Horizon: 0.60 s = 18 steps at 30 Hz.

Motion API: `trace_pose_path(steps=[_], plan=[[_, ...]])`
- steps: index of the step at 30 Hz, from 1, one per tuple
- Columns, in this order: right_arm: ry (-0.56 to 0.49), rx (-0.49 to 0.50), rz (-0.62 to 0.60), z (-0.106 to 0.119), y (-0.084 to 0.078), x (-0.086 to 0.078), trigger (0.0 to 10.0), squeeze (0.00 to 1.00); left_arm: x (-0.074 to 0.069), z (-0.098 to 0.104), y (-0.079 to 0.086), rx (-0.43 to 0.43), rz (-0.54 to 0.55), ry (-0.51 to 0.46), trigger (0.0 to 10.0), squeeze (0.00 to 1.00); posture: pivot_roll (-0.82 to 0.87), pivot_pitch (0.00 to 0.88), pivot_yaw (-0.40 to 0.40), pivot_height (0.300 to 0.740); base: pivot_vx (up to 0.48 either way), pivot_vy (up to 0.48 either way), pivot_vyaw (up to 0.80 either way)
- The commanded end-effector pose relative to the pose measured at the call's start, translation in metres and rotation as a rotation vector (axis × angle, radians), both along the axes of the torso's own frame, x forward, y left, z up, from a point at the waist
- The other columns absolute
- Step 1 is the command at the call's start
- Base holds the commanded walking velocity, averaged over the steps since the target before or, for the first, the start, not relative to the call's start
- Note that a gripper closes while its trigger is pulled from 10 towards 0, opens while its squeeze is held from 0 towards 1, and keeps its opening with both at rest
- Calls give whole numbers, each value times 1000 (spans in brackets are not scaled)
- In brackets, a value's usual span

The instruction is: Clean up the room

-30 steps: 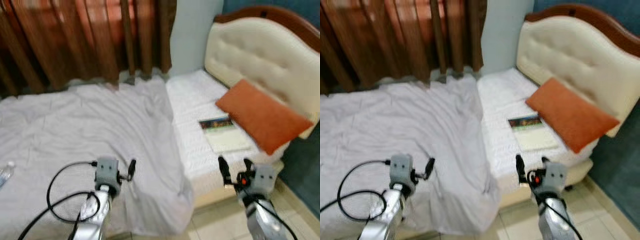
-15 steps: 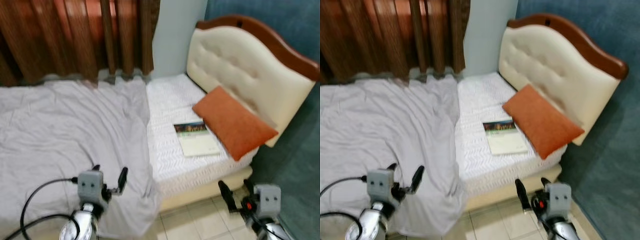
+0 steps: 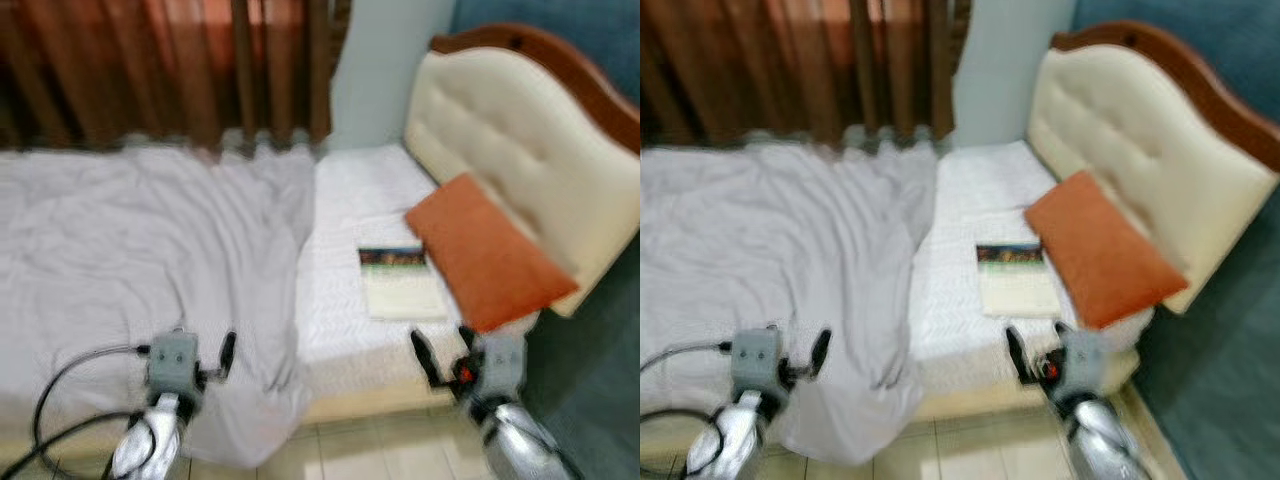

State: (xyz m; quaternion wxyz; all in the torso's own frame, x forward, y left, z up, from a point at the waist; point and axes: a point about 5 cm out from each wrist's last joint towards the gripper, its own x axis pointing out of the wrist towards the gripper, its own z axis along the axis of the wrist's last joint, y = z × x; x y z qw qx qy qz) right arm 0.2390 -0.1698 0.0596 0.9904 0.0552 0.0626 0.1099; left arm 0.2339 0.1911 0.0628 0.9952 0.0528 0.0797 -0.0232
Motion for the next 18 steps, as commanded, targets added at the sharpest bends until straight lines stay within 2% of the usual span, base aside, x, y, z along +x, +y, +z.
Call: trace_pose_path(steps=[1, 5, 18], plan=[[19, -18, -32, -3, -10, -3, 10000, 0, 11, 7, -9, -15, -40, -32, 10000, 0, -17, 0, -48, 740, 480, 0, 0], [8, -18, -34, -1, -9, 0, 10000, 0, 18, 4, -16, -26, -78, -5, 10000, 0, -31, 0, -34, 740, 480, 0, 0], [20, -11, -30, -3, -6, -6, 10000, 0, 19, -8, -26, -37, -125, 38, 10000, 0, -48, 18, -19, 740, 480, 0, 0]])
